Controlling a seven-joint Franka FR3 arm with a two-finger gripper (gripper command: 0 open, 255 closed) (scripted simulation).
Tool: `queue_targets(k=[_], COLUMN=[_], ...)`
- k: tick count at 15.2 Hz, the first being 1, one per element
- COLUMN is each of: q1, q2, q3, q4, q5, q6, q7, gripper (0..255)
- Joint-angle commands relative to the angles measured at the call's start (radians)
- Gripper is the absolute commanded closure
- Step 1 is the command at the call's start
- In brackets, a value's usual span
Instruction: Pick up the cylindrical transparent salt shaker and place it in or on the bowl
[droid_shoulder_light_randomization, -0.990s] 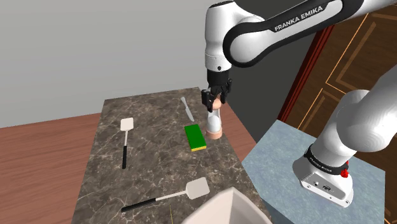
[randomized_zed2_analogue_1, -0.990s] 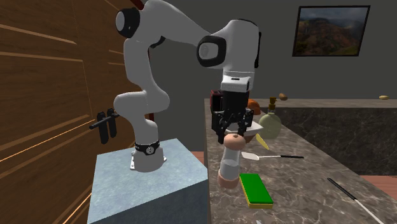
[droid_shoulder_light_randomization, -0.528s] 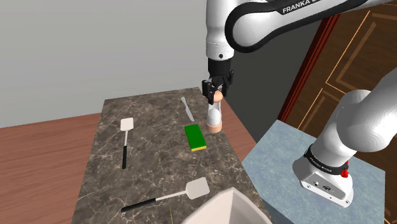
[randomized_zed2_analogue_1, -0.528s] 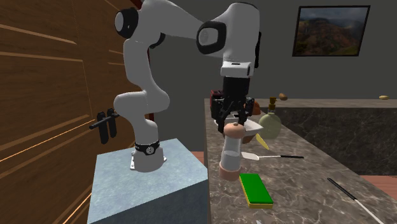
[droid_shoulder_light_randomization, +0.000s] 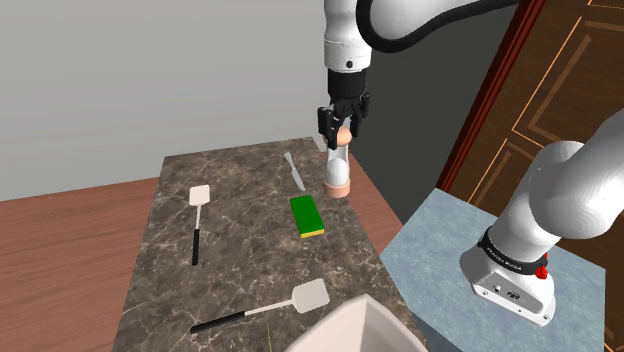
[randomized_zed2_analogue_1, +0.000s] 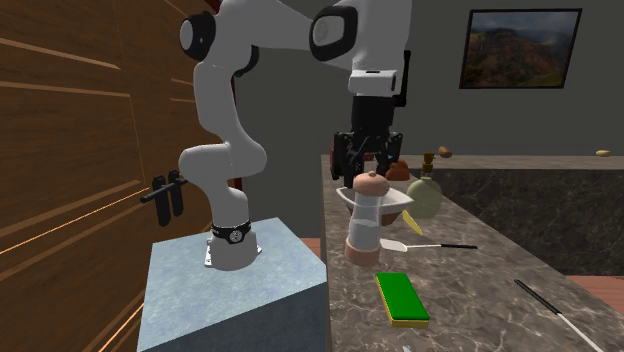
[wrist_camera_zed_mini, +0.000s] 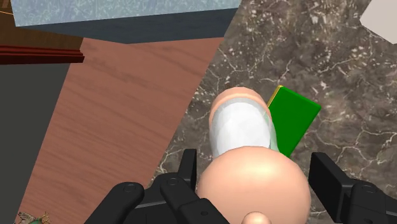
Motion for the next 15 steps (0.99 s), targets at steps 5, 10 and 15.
queue_targets(k=[5, 10, 15], q1=[-0.001, -0.003, 0.015], q2=[-0.008, -0.008, -0.035], q3=[-0.004, -0.007, 0.016], q4=[0.072, 0.139, 0.163], q5=[-0.001, -0.003, 0.013], q6=[-0.08, -0.147, -0.195], q7=[0.001, 0.002, 0.041], gripper=[255, 255, 255])
